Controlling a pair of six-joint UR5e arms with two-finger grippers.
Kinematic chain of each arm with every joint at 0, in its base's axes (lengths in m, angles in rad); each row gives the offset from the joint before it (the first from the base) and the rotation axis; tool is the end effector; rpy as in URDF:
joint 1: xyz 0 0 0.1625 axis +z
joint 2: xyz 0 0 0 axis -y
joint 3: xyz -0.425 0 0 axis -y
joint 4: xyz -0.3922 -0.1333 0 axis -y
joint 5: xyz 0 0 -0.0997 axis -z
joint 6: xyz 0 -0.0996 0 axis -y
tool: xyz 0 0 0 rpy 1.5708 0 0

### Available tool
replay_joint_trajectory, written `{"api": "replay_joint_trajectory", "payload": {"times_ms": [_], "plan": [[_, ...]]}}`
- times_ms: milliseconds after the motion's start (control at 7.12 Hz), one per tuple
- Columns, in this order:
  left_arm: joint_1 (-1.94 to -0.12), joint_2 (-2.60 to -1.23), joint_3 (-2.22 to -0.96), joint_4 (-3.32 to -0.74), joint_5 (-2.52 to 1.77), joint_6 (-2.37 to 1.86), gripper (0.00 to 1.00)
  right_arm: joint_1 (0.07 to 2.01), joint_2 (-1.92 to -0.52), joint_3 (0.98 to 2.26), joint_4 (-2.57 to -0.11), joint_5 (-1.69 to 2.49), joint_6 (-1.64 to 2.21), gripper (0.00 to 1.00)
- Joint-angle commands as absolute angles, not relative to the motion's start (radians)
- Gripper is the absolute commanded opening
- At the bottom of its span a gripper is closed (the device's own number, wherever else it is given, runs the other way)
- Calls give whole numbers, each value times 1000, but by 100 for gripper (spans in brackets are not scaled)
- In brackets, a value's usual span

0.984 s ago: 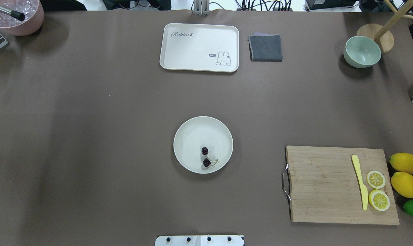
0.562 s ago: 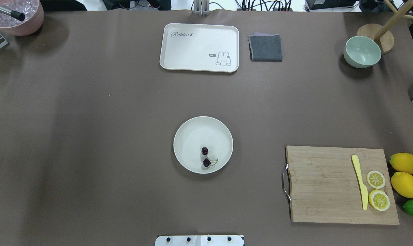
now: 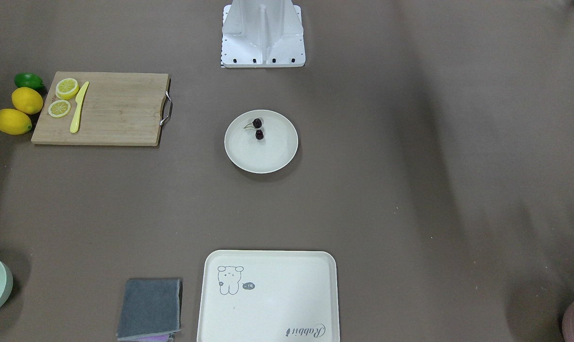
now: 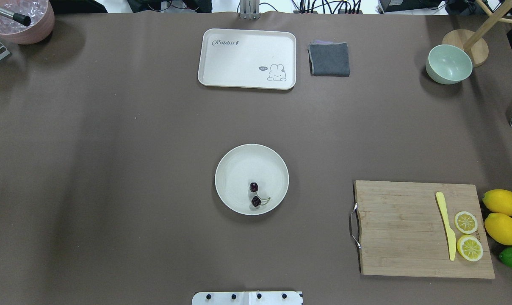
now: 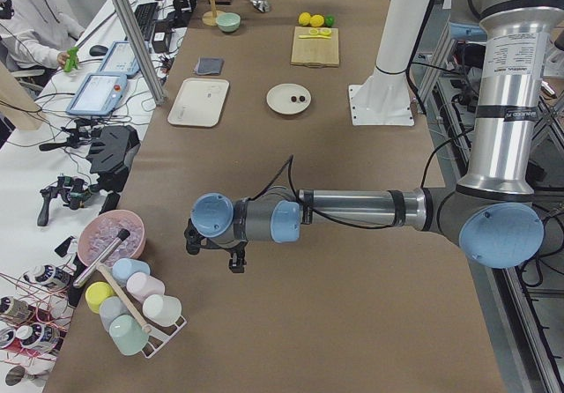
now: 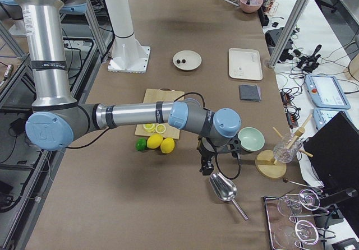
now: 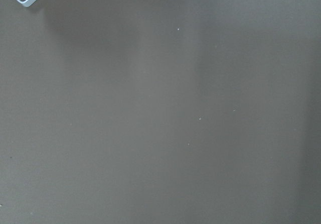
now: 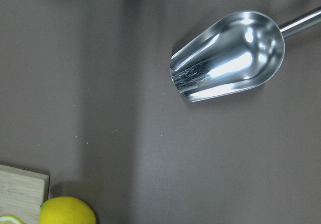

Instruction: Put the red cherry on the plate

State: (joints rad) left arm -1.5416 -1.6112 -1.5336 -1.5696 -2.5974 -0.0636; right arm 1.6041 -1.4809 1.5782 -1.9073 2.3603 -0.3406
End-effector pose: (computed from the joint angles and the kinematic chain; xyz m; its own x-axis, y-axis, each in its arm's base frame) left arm -0.0332 -0.5104 0.6373 0.5183 -0.0467 -0.8539 0.0038 0.9986 -0.0524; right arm 0.0795 -0.5064 0.6394 0.6689 -0.1438 0.7293 0.2027 0.9792 0.0071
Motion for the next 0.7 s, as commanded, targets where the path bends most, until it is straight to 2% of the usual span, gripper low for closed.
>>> {"api": "replay_joint_trajectory", "payload": {"times_ms": [0,562], "plan": [[-1540,-1617,-1551,-1575,-2597,-63,98,1615,-1482,1555,-1882,2365,-348,100],[-1543,-1605,-1578,-1574,-2565,-63,98,1624,-1479,1557,-1885,2367,-348,100]]}}
